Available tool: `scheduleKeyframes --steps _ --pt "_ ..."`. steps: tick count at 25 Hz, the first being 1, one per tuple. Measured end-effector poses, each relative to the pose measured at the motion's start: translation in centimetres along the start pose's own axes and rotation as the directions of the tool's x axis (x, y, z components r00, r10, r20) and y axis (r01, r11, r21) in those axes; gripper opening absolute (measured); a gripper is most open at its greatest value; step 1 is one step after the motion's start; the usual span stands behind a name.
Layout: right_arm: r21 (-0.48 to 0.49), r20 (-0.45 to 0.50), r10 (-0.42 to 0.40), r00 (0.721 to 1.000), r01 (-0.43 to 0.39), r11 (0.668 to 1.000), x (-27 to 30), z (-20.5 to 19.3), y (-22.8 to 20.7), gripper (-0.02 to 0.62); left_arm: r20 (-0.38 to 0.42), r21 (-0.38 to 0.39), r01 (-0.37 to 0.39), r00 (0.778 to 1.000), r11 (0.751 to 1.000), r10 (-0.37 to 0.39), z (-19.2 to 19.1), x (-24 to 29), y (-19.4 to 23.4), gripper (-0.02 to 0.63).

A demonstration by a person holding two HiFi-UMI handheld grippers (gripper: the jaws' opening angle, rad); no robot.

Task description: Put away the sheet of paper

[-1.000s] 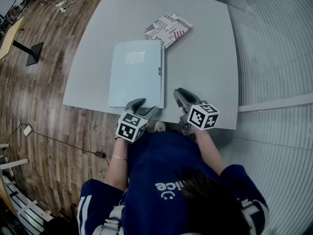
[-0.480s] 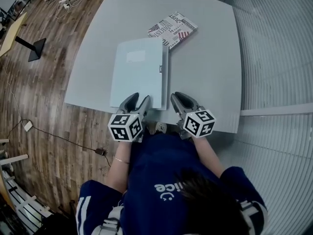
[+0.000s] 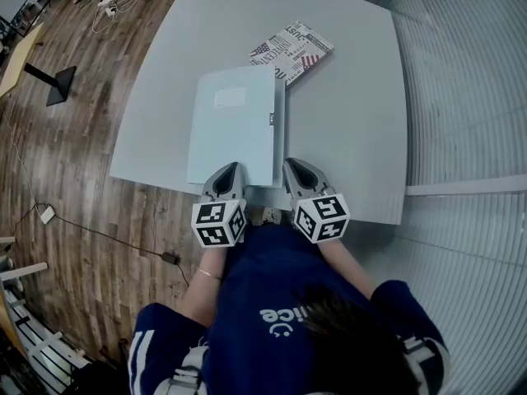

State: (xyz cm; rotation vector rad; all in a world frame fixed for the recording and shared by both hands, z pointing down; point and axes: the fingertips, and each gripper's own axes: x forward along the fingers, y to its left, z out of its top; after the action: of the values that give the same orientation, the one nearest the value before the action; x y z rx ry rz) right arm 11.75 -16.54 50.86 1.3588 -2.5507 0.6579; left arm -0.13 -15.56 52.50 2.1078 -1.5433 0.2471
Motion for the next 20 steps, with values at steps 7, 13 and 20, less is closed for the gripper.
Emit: scheduleKeyframes --steps 7,13,20 --pt "-0.099 0.003 0.001 1.0 0.0 0.995 0.5 0.4 1.5 0.009 0.026 -0.004 0.002 1.0 1.0 -0.002 0.1 0.0 -0.6 0.005" --pt "-0.139 0.002 -0.029 1.0 0.029 0.99 0.5 0.8 1.7 0.009 0.029 -0.008 -0.002 1.0 1.0 0.002 0.1 -0.4 -0.5 0.005" --pt "-0.121 -0.009 -0.027 1.0 0.026 0.992 0.4 0.1 1.5 0.009 0.033 0.004 -0.018 0.999 1.0 0.018 -0.1 -0.5 -0.5 0.005"
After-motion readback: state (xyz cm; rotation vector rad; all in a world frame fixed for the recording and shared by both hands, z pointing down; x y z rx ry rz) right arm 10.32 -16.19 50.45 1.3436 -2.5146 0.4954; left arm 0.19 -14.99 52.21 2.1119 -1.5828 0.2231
